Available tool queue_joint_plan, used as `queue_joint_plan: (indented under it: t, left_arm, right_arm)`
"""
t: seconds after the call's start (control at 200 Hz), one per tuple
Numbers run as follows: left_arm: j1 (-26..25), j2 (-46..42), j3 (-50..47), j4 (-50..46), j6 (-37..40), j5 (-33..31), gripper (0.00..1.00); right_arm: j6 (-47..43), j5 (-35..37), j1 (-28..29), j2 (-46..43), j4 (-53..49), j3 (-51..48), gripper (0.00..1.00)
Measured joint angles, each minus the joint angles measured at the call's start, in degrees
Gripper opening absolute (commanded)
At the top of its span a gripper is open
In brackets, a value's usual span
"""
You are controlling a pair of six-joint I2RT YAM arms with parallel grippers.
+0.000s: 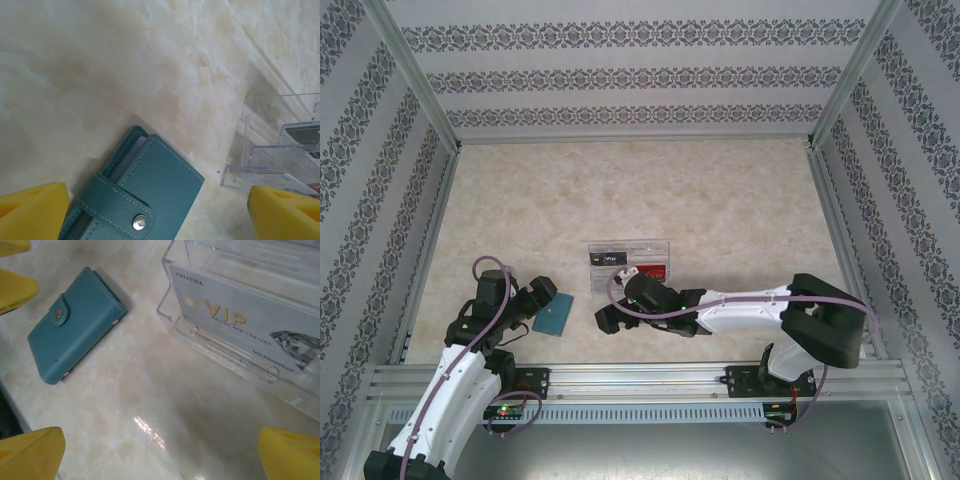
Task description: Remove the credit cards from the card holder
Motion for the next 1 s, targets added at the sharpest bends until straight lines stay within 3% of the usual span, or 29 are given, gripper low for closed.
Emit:
queue_joint_plan:
  t: [0.999]
  left_arm:
    - [0.0, 0.13, 0.57, -0.09, 1.31, -1.57, 0.93]
  right_arm:
    - [-0.04, 0.35, -6.16, 13.99, 2.64, 9.7, 0.98]
